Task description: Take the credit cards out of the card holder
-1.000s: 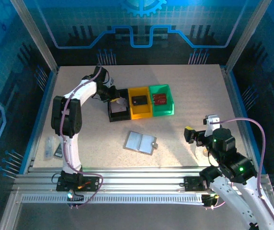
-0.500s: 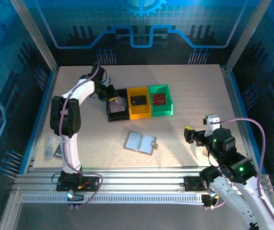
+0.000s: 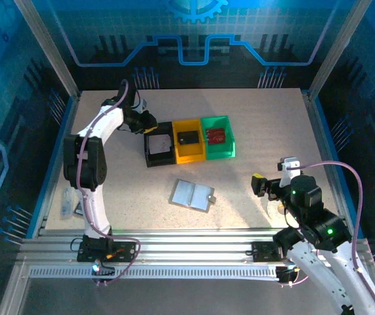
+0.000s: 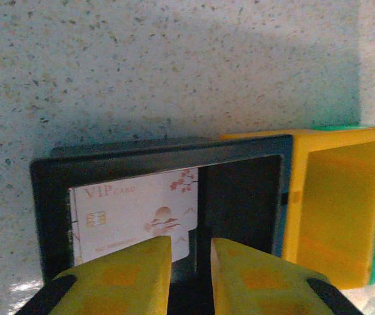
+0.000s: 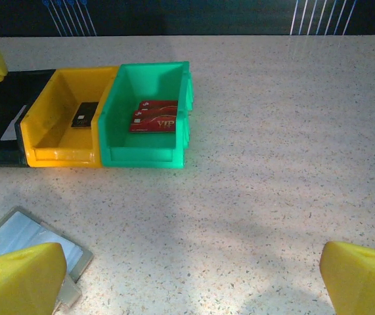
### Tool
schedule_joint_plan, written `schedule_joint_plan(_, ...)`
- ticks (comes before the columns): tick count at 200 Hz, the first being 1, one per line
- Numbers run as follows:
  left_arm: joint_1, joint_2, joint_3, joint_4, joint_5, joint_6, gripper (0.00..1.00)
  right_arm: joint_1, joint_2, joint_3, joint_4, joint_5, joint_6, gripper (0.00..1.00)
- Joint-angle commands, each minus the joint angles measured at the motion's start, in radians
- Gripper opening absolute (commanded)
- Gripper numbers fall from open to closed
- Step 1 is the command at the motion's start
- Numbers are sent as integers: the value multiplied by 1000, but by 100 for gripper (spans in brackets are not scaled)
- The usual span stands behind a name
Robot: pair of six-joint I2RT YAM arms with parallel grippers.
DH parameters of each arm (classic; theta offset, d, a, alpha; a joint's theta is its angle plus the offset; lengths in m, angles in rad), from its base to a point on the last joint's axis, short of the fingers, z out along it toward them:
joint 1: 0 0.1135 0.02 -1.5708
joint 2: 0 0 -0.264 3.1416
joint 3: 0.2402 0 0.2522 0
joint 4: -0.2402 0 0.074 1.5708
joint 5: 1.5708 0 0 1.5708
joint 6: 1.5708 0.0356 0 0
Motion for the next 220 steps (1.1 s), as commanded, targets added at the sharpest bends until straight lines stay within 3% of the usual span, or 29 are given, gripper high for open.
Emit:
schedule_joint_plan(1, 8, -92, 39, 10, 67, -45, 26, 15, 4, -10, 19, -2, -19, 100)
schedule_joint_plan(23, 5, -164, 20, 49, 108, -77, 33, 15, 9, -9, 16, -3, -20, 100)
schedule_joint_plan(70, -9, -361, -110, 137, 85, -63, 49, 16, 20, -10, 18, -10, -19, 100)
schedule_joint_plan(115, -24, -568, -288, 230, 11, -65, 85, 21, 29, -9, 15, -9, -17, 100)
schedule_joint_plan(121, -30, -593, -306, 236, -7, -59, 99, 20, 28, -9, 15, -9, -17, 100)
schedule_joint_plan(171, -116, -764, -401, 255, -266, 16, 99, 27, 43, -7, 10, -7, -14, 100)
schedule_joint_plan(220, -127, -909, -588, 359, -341, 12, 99, 31, 47, -5, 6, 3, -10, 100)
